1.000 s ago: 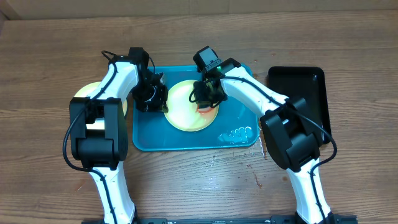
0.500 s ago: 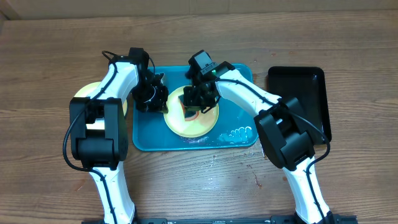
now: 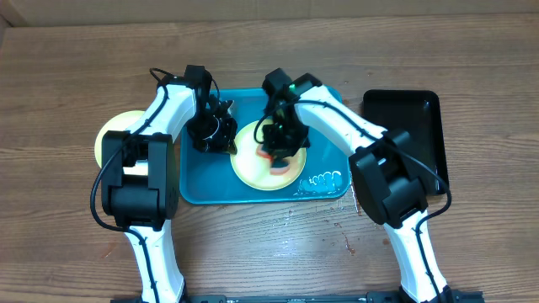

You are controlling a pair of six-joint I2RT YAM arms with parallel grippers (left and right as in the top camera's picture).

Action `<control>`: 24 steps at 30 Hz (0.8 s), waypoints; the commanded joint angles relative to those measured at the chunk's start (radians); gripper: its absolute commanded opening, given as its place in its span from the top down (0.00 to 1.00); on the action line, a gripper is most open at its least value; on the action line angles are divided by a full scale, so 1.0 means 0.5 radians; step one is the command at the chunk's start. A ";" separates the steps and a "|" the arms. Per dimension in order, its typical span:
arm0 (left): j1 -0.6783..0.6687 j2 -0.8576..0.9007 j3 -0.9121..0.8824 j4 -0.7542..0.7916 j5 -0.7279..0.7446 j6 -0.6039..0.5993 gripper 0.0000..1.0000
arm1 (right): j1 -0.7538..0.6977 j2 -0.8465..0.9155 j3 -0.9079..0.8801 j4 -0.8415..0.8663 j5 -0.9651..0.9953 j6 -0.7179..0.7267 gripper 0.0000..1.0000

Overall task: Clean dirty plates on tray and stack at the side
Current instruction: 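Keep scrubbing the yellow plate in circles with the sponge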

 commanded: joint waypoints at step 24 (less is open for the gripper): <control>0.023 -0.035 -0.008 0.027 0.042 0.008 0.96 | 0.190 0.122 0.050 0.601 0.005 0.085 0.96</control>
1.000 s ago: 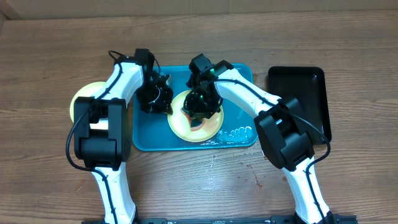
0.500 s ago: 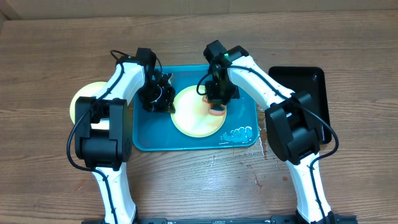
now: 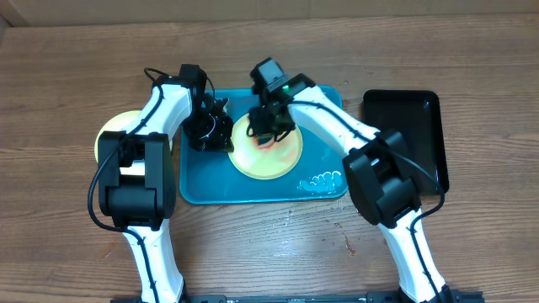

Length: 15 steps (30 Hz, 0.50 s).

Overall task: Clean dirty plates on tray and stack at the side
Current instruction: 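Keep scrubbing the yellow plate in circles with the sponge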

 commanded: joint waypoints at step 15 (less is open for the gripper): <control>-0.008 -0.035 -0.008 0.010 0.043 0.015 0.96 | -0.043 0.062 -0.018 -0.531 -0.159 -0.007 0.96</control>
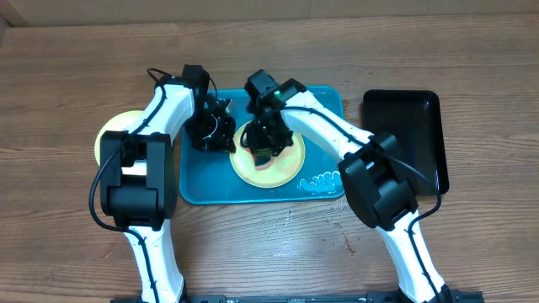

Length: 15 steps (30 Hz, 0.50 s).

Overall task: Clean dirty plates on tray and stack at the side
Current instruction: 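Keep scrubbing the yellow plate in circles with the sponge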

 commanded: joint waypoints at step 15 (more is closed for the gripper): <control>0.010 -0.035 -0.008 0.012 0.034 0.014 0.96 | -0.242 0.062 0.007 -0.262 0.932 0.115 0.96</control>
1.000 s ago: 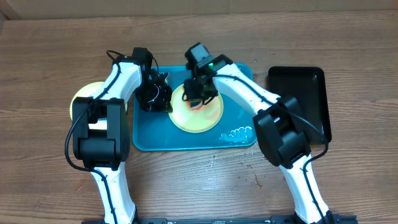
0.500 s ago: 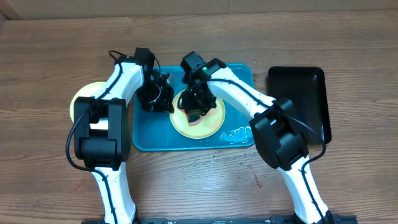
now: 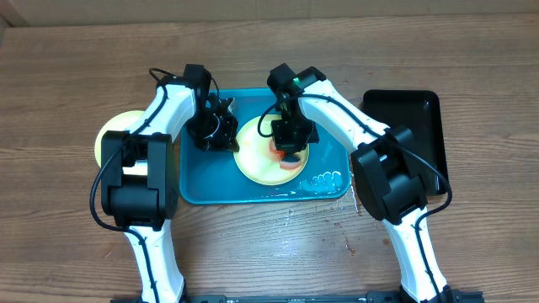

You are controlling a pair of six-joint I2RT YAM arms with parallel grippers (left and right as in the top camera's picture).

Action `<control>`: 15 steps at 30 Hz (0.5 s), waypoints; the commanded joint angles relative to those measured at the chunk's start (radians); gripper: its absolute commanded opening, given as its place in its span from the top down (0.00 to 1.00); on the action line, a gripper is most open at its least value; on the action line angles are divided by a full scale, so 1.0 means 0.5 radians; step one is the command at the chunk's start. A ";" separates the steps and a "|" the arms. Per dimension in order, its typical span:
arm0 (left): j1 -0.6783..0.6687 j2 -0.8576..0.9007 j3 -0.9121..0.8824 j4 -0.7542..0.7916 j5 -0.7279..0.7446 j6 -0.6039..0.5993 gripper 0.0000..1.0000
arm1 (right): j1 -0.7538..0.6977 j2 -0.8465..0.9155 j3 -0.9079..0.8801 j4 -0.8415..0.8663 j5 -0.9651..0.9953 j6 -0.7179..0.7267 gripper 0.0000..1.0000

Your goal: Clean dirty plates on tray and stack at the side

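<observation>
A yellow plate (image 3: 263, 160) lies in the blue tray (image 3: 202, 189). My right gripper (image 3: 289, 150) is down on the plate's right half, shut on an orange sponge (image 3: 287, 162) that shows just below its fingers. At the plate's left rim sits my left gripper (image 3: 226, 139), which seems shut on that edge, though the arm hides its fingertips. Another yellow plate (image 3: 109, 135) rests on the table left of the tray, partly under the left arm.
A black tray (image 3: 413, 126) stands to the right of the blue one. A patch of clear foam or water (image 3: 328, 179) lies in the blue tray's front right corner. Wet spots mark the wooden table in front of the tray.
My right gripper has moved with the sponge from the plate's left-middle to its right half. The left gripper stays at the plate's left rim.
My right gripper first held the sponge on the plate's right-middle. Then it was at the plate's far left part, then near the left-middle, and now it is back on the right half. The left gripper stayed at the left rim throughout.
</observation>
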 commanded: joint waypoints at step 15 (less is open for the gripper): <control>0.018 -0.035 -0.008 -0.002 -0.032 0.014 0.96 | -0.009 0.065 0.409 -0.071 0.564 0.199 0.96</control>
